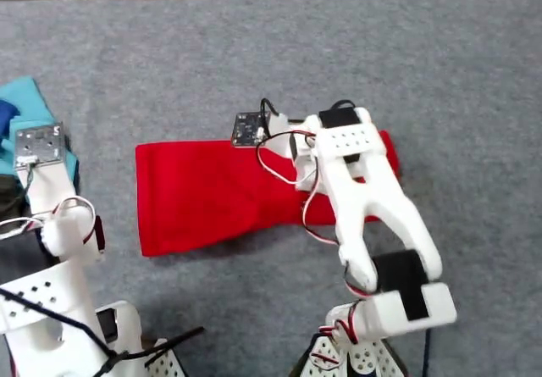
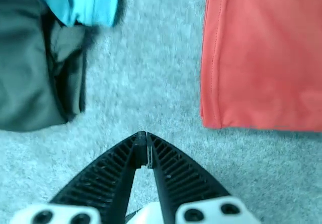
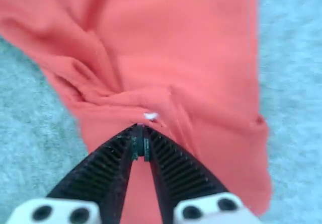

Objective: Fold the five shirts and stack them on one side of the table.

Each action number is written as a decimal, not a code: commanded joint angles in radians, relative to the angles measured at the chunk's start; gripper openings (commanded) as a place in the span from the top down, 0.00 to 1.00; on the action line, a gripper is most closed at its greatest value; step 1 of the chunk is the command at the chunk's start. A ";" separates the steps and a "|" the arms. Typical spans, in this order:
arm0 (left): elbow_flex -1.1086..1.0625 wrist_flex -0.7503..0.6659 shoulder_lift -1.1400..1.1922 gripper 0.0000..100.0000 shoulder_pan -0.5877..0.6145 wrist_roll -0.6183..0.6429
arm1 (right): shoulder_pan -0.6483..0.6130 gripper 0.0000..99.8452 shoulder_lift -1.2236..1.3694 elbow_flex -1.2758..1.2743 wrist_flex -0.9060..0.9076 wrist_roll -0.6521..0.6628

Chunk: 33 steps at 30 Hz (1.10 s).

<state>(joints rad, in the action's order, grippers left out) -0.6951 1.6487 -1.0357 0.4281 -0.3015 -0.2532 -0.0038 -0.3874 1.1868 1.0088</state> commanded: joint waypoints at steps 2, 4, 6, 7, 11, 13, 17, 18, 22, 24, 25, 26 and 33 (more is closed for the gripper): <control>0.101 0.005 0.001 0.98 -0.011 -0.031 | -0.027 0.99 -0.070 0.027 -0.046 -0.048; 0.104 0.008 0.001 0.98 -0.011 -0.058 | -0.035 0.98 -0.038 0.019 -0.068 -0.060; 0.103 0.008 0.001 0.98 -0.006 -0.064 | -0.047 0.98 0.015 0.027 -0.078 -0.077; 0.103 0.009 0.001 0.98 -0.003 -0.064 | -0.051 0.98 0.042 0.027 -0.092 -0.080; 0.101 0.011 0.001 0.98 -0.003 -0.061 | -0.058 0.98 0.147 0.027 -0.175 -0.123; 0.101 0.011 0.001 0.98 -0.003 -0.061 | -0.061 0.98 0.183 0.028 -0.198 -0.138; 0.101 0.011 0.001 0.98 -0.003 -0.061 | -0.053 0.98 0.199 0.054 -0.195 -0.161; 0.101 0.011 0.001 0.98 -0.005 -0.061 | -0.053 0.98 0.186 0.071 -0.170 -0.161; 0.101 0.011 0.002 0.97 -0.008 -0.055 | -0.061 0.98 0.070 0.156 -0.017 -0.155; 0.103 0.009 0.002 0.92 -0.006 -0.021 | -0.061 0.98 -0.010 0.188 0.028 -0.155; 0.106 0.006 0.002 0.89 -0.005 0.005 | -0.056 0.98 -0.048 0.203 0.038 -0.158; 0.110 0.003 0.002 0.87 -0.005 0.028 | -0.054 0.98 -0.087 0.217 0.054 -0.158; 0.121 -0.057 0.209 0.81 -0.011 0.157 | -0.019 0.98 -0.226 0.331 0.146 -0.161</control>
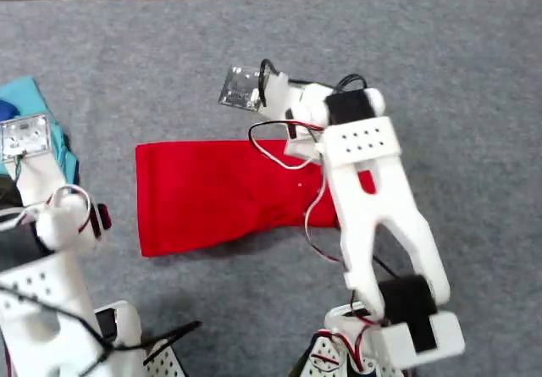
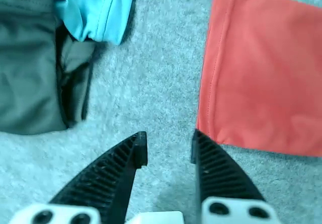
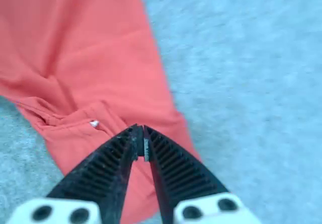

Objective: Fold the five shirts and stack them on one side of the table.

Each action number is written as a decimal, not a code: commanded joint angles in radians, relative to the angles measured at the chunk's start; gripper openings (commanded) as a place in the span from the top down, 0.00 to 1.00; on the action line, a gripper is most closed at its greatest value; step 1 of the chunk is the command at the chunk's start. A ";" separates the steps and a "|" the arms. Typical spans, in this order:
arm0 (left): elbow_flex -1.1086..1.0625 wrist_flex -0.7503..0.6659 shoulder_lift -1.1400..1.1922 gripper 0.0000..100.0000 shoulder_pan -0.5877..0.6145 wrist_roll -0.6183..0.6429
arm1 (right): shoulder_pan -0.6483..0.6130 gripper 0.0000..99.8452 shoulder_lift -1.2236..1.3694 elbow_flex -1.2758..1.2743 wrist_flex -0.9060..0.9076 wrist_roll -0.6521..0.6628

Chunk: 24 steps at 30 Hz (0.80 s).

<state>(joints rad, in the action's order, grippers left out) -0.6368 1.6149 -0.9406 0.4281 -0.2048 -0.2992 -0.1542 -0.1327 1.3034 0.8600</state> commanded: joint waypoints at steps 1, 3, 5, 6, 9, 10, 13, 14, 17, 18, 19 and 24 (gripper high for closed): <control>0.078 -0.026 0.177 0.79 -0.011 0.081 | 0.048 0.98 -0.076 0.087 0.031 -0.018; 0.121 -0.044 0.311 0.77 -0.011 0.103 | 0.105 0.98 -0.074 0.094 0.021 -0.044; 0.176 -0.061 0.441 0.75 -0.012 0.104 | 0.153 0.98 -0.074 0.094 0.015 -0.052; 0.210 -0.066 0.507 0.74 -0.018 0.104 | 0.173 0.98 -0.074 0.094 0.015 -0.052; 0.307 -0.061 0.670 0.72 -0.068 0.106 | 0.214 0.98 -0.074 0.077 0.008 -0.052; 0.334 -0.061 0.717 0.72 -0.089 0.107 | 0.219 0.98 -0.074 0.067 0.008 -0.052; 0.405 -0.069 0.840 0.72 -0.150 0.109 | 0.223 0.98 -0.074 0.025 -0.003 -0.052; 0.425 -0.071 0.875 0.72 -0.169 0.110 | 0.225 0.98 -0.077 0.005 -0.017 -0.052; 0.471 -0.097 0.977 0.72 -0.203 0.147 | 0.228 0.98 -0.082 -0.042 -0.049 -0.052; 0.476 -0.121 1.010 0.72 -0.206 0.150 | 0.231 0.98 -0.082 -0.050 -0.051 -0.052; 0.477 -0.153 1.044 0.72 -0.204 0.150 | 0.231 0.98 -0.082 -0.058 -0.057 -0.052; 0.489 -0.292 1.228 0.73 -0.209 0.149 | 0.232 0.98 -0.082 -0.062 -0.061 -0.052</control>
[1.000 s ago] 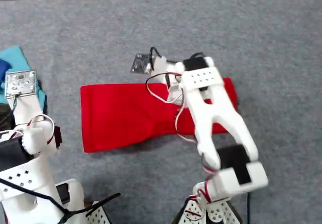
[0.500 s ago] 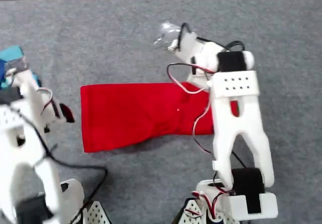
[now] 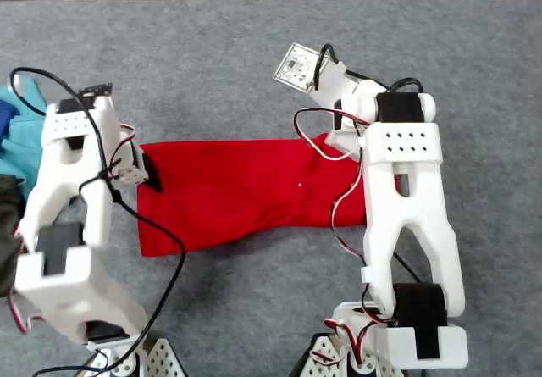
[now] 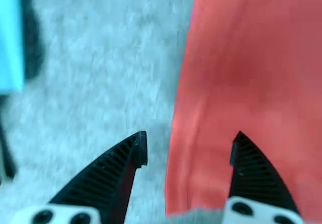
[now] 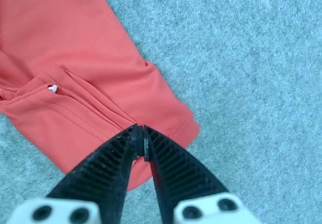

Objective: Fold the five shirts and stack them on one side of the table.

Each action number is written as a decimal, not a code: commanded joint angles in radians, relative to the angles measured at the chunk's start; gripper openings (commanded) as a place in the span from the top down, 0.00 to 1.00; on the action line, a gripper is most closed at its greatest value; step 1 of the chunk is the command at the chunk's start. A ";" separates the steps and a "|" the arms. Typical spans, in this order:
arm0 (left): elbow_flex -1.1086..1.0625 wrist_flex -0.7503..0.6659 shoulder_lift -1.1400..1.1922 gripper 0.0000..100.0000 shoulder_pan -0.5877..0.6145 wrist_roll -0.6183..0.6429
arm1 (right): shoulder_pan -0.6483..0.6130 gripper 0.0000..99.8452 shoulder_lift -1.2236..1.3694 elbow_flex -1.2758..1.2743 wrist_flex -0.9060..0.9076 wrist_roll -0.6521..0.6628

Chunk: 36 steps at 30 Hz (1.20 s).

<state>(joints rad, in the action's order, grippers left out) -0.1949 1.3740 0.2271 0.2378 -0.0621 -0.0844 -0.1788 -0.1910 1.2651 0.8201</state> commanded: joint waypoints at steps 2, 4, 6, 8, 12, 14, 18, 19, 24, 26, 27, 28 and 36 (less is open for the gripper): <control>0.064 -0.058 0.120 0.73 -0.035 0.006 | 0.018 0.98 -0.058 -0.002 -0.025 -0.009; 0.078 -0.061 0.165 0.73 -0.040 0.009 | 0.018 0.98 -0.058 -0.001 -0.025 -0.009; 0.080 -0.063 0.197 0.73 -0.041 0.006 | 0.018 0.98 -0.058 -0.001 -0.025 -0.008; 0.080 -0.060 0.222 0.73 -0.043 0.006 | 0.018 0.98 -0.058 -0.002 -0.025 -0.008; 0.094 -0.058 0.231 0.76 -0.044 0.008 | 0.018 0.98 -0.058 -0.004 -0.025 -0.011; 0.095 -0.063 0.236 0.82 -0.046 0.009 | 0.013 0.98 -0.058 -0.004 -0.018 -0.012; 0.095 -0.061 0.237 0.97 -0.057 0.006 | 0.018 0.98 -0.058 -0.024 -0.017 -0.008; 0.095 -0.058 0.237 0.99 -0.064 0.006 | 0.018 0.98 -0.058 -0.028 -0.017 -0.008; 0.094 -0.058 0.229 0.98 -0.074 0.011 | 0.019 0.98 -0.058 -0.076 -0.018 -0.008; 0.094 -0.057 0.228 0.98 -0.074 0.009 | 0.019 0.98 -0.058 -0.090 -0.020 -0.008; 0.095 -0.057 0.228 0.98 -0.074 0.008 | 0.019 0.98 -0.058 -0.091 -0.018 -0.008; 0.095 -0.057 0.226 0.98 -0.074 0.008 | 0.022 0.98 -0.058 -0.090 -0.018 -0.008; 0.250 0.098 0.165 0.98 -0.048 0.006 | 0.130 0.98 -0.058 -0.087 -0.035 -0.003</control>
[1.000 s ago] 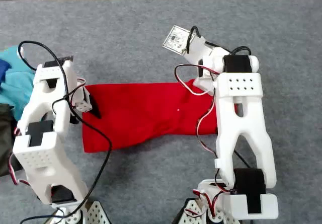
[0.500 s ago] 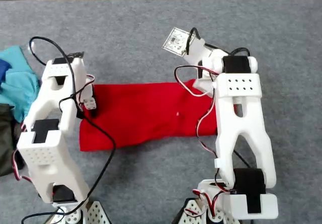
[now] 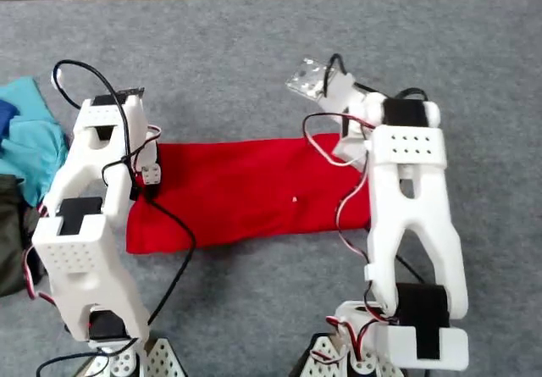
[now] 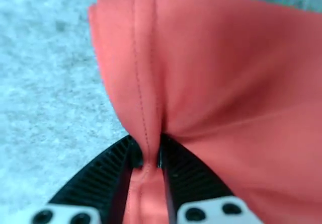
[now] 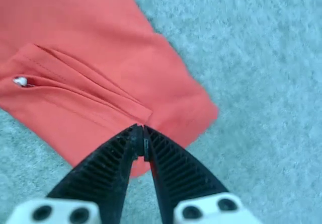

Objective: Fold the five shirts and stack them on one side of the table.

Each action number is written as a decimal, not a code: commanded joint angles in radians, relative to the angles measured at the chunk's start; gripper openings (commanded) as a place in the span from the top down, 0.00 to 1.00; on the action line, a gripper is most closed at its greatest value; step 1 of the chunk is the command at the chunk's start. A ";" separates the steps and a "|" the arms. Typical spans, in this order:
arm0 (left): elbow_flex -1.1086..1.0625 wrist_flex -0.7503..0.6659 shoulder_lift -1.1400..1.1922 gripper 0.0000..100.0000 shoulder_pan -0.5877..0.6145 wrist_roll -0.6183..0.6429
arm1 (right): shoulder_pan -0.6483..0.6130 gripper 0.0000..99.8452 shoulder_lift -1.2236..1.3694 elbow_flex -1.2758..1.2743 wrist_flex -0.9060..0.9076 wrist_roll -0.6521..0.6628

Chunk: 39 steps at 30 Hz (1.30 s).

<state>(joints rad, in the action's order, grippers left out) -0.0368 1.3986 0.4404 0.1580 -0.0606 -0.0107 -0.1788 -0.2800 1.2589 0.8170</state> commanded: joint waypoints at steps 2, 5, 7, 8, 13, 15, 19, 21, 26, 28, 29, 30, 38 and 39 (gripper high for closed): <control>0.178 0.132 -0.077 0.98 0.032 0.005 | 0.142 0.98 -0.058 0.002 -0.089 0.049; 0.318 0.222 -0.111 0.98 0.023 0.005 | 0.294 0.98 -0.050 0.002 -0.227 0.092; 0.411 0.278 -0.117 0.98 0.003 0.005 | 0.367 0.98 -0.048 -0.002 -0.299 0.092; 0.450 0.298 -0.117 0.98 -0.008 0.005 | 0.398 0.98 -0.047 -0.005 -0.330 0.092; 0.562 0.345 -0.117 0.98 -0.101 0.011 | 0.473 0.98 0.015 -0.101 -0.575 0.003; 0.572 0.347 -0.117 0.98 -0.163 0.011 | 0.490 0.98 0.047 -0.168 -0.710 -0.092; 0.578 0.347 -0.125 0.98 -0.302 0.012 | 0.516 0.98 0.110 -0.263 -0.853 -0.195; 0.578 0.347 -0.127 0.98 -0.371 0.012 | 0.524 0.98 0.162 -0.260 -0.855 -0.199; 0.635 0.347 -0.125 0.98 -0.485 0.014 | 0.618 0.98 0.329 -0.070 -0.743 -0.209; 0.692 0.347 -0.119 0.98 -0.506 0.035 | 0.661 0.98 0.429 0.062 -0.669 -0.264; 0.717 0.347 -0.117 0.98 -0.517 0.061 | 0.679 0.98 0.478 0.124 -0.641 -0.304; 0.741 0.347 -0.117 0.98 -0.525 0.081 | 0.690 0.98 0.521 0.179 -0.618 -0.330; 0.818 0.347 -0.117 0.98 -0.643 0.112 | 0.691 0.98 0.639 0.386 -0.473 -0.387; 0.819 0.347 -0.117 0.98 -0.660 0.112 | 0.690 0.98 0.639 0.387 -0.473 -0.390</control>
<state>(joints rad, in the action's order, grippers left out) 0.7288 1.7392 0.3821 -0.4511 0.0437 0.6674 0.4595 0.0453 0.7756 0.4427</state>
